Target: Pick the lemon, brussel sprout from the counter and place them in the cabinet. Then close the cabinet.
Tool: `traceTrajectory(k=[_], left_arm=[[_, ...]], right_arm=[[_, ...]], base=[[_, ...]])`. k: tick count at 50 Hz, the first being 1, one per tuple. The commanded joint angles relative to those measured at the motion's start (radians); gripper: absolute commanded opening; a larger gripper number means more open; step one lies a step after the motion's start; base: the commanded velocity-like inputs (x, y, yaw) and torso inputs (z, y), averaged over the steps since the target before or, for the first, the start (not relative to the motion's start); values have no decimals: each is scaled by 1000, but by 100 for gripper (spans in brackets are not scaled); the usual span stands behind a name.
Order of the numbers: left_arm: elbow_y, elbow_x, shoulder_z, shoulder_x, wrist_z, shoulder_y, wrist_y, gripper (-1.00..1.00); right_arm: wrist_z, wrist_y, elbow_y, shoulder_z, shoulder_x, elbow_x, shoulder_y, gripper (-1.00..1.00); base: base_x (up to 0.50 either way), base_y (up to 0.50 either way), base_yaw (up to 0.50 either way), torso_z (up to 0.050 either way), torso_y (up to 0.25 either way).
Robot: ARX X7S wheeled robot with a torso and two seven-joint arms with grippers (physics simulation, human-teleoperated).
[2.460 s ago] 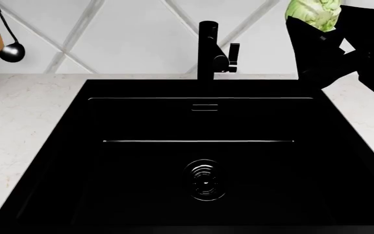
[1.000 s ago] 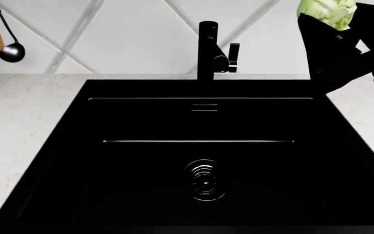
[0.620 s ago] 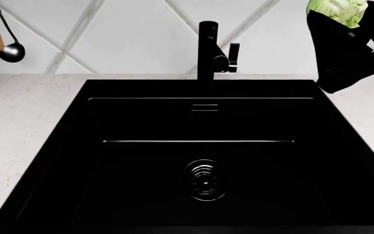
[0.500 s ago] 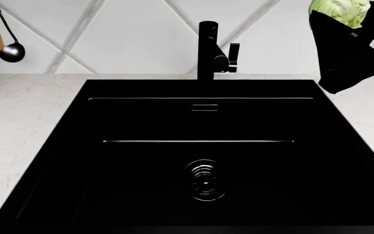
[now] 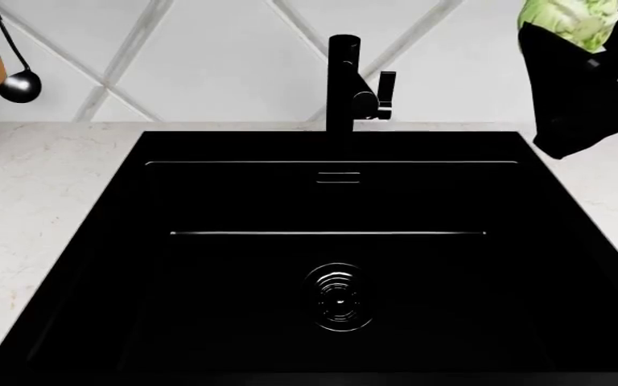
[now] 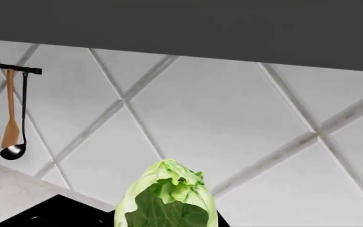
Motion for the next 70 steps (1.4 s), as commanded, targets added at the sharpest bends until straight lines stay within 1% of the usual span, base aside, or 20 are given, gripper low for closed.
traceTrajectory(k=[1, 13, 24, 31, 39, 43, 56, 62, 70], left_arm=[[20, 26, 4, -30, 86, 109, 73, 100], [54, 32, 21, -67, 164, 178, 117, 100], [86, 67, 59, -102, 231, 229, 151, 100], [81, 116, 100, -133, 262, 253, 154, 100], [82, 175, 153, -180, 300, 324, 166, 100], [79, 221, 200, -195, 305, 345, 158, 100], [81, 269, 280, -236, 335, 387, 137, 100], [65, 295, 308, -236, 306, 385, 94, 100], [38, 284, 305, -226, 259, 388, 28, 100]], right_arm=[[-10, -1, -2, 3, -1, -21, -4, -100], [-11, -2, -2, -4, -4, -26, -3, -100], [-10, -3, -2, -3, -1, -24, -5, -100], [-7, 0, -2, -5, 1, -18, 3, -100], [-10, -6, -5, -3, 1, -24, -8, -100], [-9, -7, -6, -4, -1, -25, -10, -100], [-8, -12, -6, 2, 5, -24, -15, -100], [-2, -13, -15, 8, 13, -21, -8, -100], [35, 7, -40, 4, 32, 3, 64, -100]], base=[[0, 0, 0, 0, 0], [0, 0, 0, 0, 0], [0, 0, 0, 0, 0], [0, 0, 0, 0, 0], [0, 0, 0, 0, 0], [0, 0, 0, 0, 0], [0, 0, 0, 0, 0], [0, 0, 0, 0, 0], [0, 0, 0, 0, 0]])
